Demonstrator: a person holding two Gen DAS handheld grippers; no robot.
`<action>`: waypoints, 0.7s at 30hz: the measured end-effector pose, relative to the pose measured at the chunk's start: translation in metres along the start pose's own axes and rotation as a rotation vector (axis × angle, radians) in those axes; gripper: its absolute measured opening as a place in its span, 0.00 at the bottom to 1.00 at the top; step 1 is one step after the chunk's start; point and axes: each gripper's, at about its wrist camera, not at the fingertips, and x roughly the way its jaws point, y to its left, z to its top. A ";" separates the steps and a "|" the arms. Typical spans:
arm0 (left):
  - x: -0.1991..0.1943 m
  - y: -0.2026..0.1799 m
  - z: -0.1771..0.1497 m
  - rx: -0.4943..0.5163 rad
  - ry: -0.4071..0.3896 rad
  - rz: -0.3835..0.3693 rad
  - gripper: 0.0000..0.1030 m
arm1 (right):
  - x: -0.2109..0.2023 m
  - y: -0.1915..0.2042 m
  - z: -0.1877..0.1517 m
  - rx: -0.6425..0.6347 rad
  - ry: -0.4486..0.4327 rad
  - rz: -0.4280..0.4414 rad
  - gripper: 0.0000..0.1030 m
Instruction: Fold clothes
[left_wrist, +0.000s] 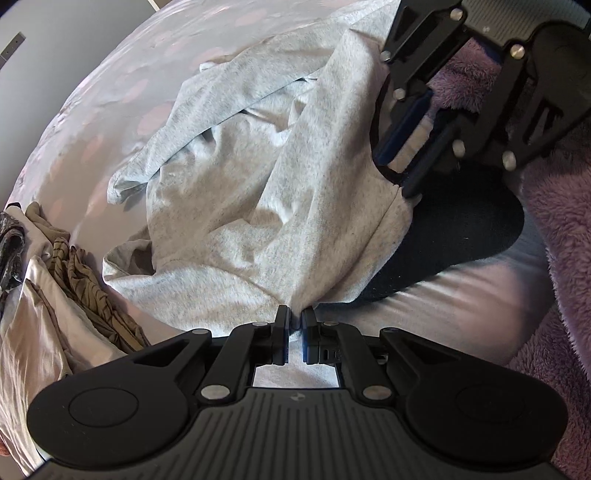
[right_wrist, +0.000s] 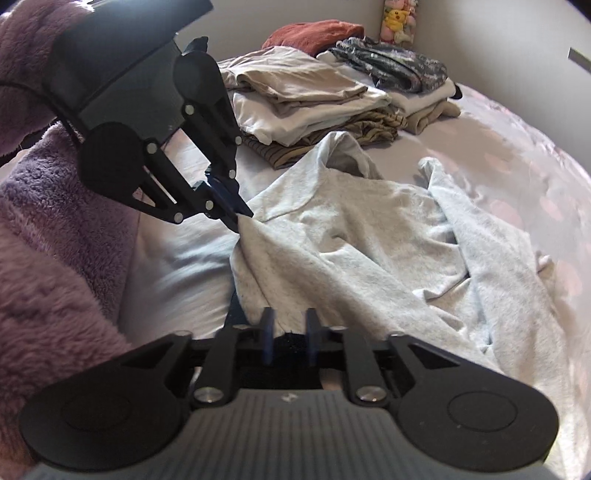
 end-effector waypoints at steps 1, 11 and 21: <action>0.001 0.001 0.000 -0.004 -0.001 -0.001 0.04 | 0.004 -0.001 0.000 0.002 0.008 0.008 0.33; -0.002 0.005 0.001 -0.016 -0.014 -0.009 0.04 | 0.009 -0.002 -0.006 0.018 0.014 0.030 0.07; -0.047 0.033 0.010 -0.157 -0.157 0.001 0.15 | -0.039 0.008 0.012 -0.145 -0.160 -0.258 0.07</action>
